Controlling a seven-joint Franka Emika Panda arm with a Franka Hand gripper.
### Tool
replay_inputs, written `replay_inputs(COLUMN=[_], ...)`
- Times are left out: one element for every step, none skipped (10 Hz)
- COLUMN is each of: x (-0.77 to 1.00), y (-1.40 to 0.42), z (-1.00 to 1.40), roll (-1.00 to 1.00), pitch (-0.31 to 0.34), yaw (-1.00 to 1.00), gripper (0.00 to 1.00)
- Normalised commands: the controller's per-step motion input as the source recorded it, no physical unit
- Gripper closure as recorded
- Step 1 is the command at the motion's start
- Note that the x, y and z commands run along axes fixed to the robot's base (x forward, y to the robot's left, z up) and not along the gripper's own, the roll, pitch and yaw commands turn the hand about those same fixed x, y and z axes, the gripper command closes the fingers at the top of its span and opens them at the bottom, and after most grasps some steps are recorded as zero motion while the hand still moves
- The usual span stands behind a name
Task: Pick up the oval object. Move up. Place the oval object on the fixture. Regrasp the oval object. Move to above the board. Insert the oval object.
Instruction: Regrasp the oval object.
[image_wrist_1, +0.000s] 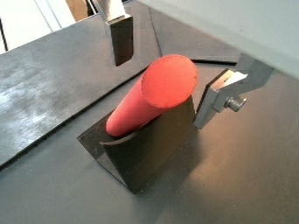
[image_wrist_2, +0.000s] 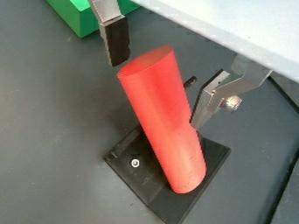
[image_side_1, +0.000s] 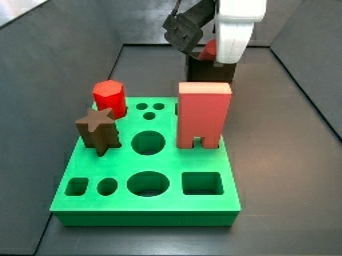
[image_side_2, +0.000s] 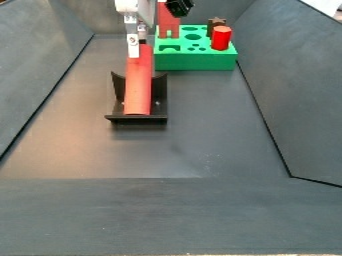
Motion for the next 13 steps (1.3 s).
replay_inputs(x=[0.09,0.09,0.09,0.09,0.09,0.09,0.09,0.09,0.09,0.09,0.09,0.09,0.09], y=[-0.01,-0.01,-0.01,-0.01,-0.01,-0.01,-0.01,-0.01,-0.01,-0.01,-0.01,-0.01,-0.01], z=[0.00,0.00,0.00,0.00,0.00,0.00,0.00,0.00,0.00,0.00,0.00,0.00,0.00], roll=[-0.05,-0.05,-0.05,-0.05,-0.05,-0.05,-0.05,-0.05,-0.05,-0.05,-0.05,-0.05,-0.05], pitch=[0.234,0.233,0.233,0.233,0.233,0.233,0.233,0.233,0.233,0.232,0.232,0.232,0.232], yaw=[0.06,0.06,0.06,0.06,0.06,0.06,0.06,0.06,0.06,0.06,0.06,0.06,0.06], gripper=[0.00,0.00,0.00,0.00,0.00,0.00,0.00,0.00,0.00,0.00,0.00,0.00,0.00])
